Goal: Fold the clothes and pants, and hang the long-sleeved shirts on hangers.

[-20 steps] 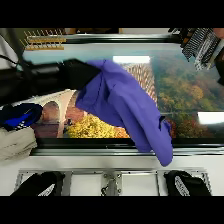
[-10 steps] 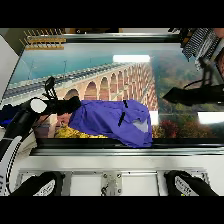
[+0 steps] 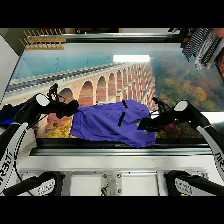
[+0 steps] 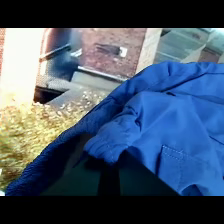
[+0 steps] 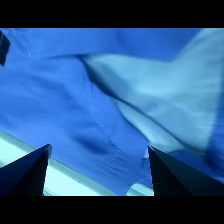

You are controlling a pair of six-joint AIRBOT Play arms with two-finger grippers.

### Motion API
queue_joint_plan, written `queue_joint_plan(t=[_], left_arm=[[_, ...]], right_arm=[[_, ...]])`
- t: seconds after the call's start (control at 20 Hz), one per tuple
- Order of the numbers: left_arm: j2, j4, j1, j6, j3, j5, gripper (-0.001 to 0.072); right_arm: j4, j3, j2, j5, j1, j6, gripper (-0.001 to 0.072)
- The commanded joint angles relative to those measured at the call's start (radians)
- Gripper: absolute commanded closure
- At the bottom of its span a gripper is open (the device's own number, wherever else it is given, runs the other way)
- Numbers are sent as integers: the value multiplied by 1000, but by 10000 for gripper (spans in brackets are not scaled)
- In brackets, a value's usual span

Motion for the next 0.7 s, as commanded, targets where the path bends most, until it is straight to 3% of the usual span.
queue_joint_plan(t=[0.0,0.65], left_arm=[[-11,6,3,18,7,-12,691],[-11,5,3,19,7,-9,691]], right_arm=[[-23,-19,-32,-21,77,-26,60],[-73,-20,-59,-46,101,8,61]])
